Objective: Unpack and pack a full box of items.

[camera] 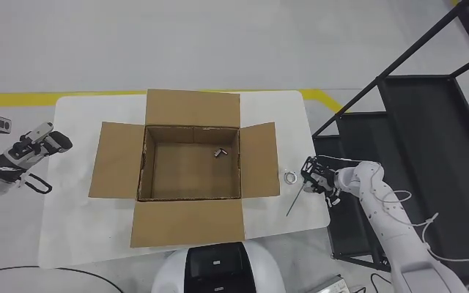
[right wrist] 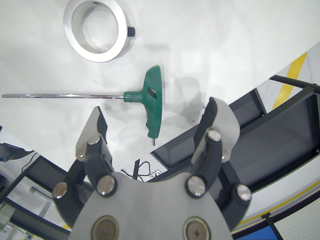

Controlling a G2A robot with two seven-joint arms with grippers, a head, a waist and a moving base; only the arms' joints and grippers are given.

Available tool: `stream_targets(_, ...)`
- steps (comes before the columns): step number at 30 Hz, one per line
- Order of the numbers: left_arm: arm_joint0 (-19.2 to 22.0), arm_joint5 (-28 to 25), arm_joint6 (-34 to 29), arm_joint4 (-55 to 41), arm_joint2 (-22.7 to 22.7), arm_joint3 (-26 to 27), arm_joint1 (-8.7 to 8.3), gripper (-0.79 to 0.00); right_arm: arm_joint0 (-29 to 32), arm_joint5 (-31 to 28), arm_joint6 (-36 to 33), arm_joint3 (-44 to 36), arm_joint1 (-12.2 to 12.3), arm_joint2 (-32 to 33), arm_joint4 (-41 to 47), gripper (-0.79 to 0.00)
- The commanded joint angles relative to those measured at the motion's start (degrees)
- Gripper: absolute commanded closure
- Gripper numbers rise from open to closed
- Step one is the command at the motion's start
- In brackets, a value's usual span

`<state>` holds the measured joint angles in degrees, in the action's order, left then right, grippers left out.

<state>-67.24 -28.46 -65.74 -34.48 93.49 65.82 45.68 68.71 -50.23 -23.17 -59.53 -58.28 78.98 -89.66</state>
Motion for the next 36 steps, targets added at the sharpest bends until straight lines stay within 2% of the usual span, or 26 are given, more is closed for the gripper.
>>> stream_targets(1,0.0,0.0,0.0,0.0,0.0,0.0,0.0,-0.785,-0.23,0.34,0.24,0.38,-0.02,-0.37,-0.2,-0.523)
stream_targets(5,0.0,0.0,0.0,0.0,0.0,0.0,0.0,-0.785,-0.66,0.76,0.8,1.11,-0.01,-1.0,-0.47,-0.28)
stream_targets(7,0.0,0.0,0.0,0.0,0.0,0.0,0.0,-0.785,-0.65,1.31,1.27,1.17,0.06,-1.02,-0.55,-0.049)
stream_targets(8,0.0,0.0,0.0,0.0,0.0,0.0,0.0,-0.785,-0.62,1.39,1.5,1.11,0.12,-0.94,-0.59,0.0)
stream_targets(16,0.0,0.0,0.0,0.0,0.0,0.0,0.0,-0.785,2.44,1.59,4.1,-3.9,1.36,2.42,-0.4,0.0)
stream_targets(24,0.0,0.0,0.0,0.0,0.0,0.0,0.0,-0.785,12.83,-0.48,4.9,-18.21,3.35,11.04,2.89,0.0)
stream_targets(31,0.0,0.0,0.0,0.0,0.0,0.0,0.0,-0.785,21.68,-3.28,3.31,-28.88,4.52,19.12,8.19,0.0)
stream_targets(34,0.0,0.0,0.0,0.0,0.0,0.0,0.0,-0.785,24.5,-3.3,3.9,-31.55,4.83,23.39,12.27,0.0)
stream_targets(36,0.0,0.0,0.0,0.0,0.0,0.0,0.0,-0.785,26.27,-3.08,4.45,-32.28,4.88,26.36,18.0,0.0)
